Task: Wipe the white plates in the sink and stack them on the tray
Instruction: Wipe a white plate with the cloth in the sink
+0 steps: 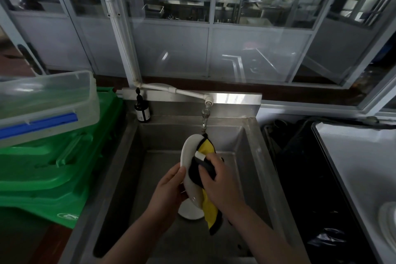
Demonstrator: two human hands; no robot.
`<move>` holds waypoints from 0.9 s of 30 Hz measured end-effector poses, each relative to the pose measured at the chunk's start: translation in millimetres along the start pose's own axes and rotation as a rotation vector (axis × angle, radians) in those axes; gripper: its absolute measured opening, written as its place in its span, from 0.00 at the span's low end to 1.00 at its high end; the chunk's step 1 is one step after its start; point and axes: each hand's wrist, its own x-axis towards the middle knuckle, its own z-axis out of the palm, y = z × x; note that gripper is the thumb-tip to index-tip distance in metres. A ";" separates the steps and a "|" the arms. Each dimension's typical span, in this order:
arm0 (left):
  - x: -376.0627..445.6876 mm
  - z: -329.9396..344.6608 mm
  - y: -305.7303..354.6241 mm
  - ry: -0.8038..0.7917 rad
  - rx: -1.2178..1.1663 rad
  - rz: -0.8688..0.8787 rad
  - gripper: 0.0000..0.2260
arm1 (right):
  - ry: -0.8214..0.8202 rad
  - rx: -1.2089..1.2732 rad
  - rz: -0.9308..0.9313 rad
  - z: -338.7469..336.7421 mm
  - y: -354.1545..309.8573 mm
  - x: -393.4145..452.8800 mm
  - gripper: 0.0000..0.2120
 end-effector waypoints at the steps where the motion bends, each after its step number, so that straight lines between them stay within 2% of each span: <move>1: 0.2 -0.2 0.1 0.010 -0.019 -0.002 0.15 | -0.012 -0.032 -0.039 0.5 -3.0 -0.5 0.02; 6: 2.8 0.7 -1.0 0.032 -0.068 0.008 0.16 | -0.072 -0.176 -0.190 5.9 -8.0 -4.7 0.02; 15: -1.7 3.1 -1.8 0.035 -0.091 0.036 0.16 | -0.063 -0.242 -0.201 27.3 -8.6 -25.7 0.03; 21: -0.3 4.2 -1.9 0.057 -0.042 0.066 0.18 | 0.048 -0.133 -0.088 18.4 -1.7 -11.0 0.03; 27: -1.4 3.7 2.6 0.062 -0.057 0.077 0.15 | 0.122 -0.178 0.002 3.7 15.1 1.4 0.05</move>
